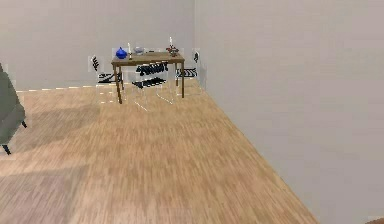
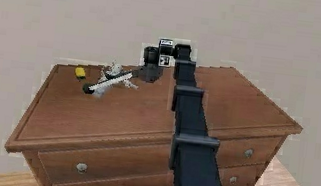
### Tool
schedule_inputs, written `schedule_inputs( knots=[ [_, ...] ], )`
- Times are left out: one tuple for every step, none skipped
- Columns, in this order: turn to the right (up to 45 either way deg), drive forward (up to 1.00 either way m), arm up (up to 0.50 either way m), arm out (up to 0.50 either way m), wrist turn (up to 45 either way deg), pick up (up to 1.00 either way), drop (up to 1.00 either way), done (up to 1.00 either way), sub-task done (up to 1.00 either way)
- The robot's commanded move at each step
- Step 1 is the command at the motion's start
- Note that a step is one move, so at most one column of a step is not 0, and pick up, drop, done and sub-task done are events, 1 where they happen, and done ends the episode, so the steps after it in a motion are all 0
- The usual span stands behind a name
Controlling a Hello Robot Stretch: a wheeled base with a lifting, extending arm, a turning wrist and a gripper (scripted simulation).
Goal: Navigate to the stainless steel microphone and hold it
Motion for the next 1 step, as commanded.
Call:
schedule_inputs(
  knots=[
    [0.0, 0.0, 0.0, 0.0, 0.0, 0.0, 0.0, 1.0, 0.0]
  ],
)
